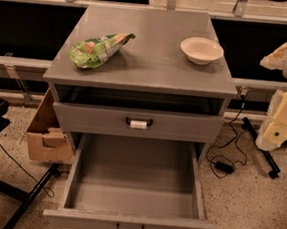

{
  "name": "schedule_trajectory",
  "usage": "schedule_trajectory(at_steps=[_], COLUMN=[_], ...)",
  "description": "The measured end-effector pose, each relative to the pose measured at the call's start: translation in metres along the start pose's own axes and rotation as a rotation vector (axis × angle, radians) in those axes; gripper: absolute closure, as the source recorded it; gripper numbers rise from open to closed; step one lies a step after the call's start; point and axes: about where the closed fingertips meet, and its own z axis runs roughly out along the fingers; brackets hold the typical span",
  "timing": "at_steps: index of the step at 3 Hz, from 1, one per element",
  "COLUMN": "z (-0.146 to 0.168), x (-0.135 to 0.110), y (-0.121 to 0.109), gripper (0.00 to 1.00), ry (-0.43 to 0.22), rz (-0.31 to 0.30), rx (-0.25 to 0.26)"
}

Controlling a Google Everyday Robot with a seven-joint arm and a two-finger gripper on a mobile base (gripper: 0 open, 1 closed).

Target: Place green rice chip bag into middle drawer

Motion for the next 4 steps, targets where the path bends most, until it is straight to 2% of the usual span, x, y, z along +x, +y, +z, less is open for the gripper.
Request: schedule_trajectory(at_steps=[1,2,3,4], z=[0.002,0.028,0.064,0.087], x=[-0.002,-0.029,-0.081,-0.138], y=[-0.001,-0.018,-0.05,-0.089], gripper=[0.0,0.0,0.0,0.0], ry=[-0.009,-0.118,-0.288,-0.448], rz=[0.0,-0.004,-0.021,-0.033], rx=[0.001,0.008,0.025,0.065])
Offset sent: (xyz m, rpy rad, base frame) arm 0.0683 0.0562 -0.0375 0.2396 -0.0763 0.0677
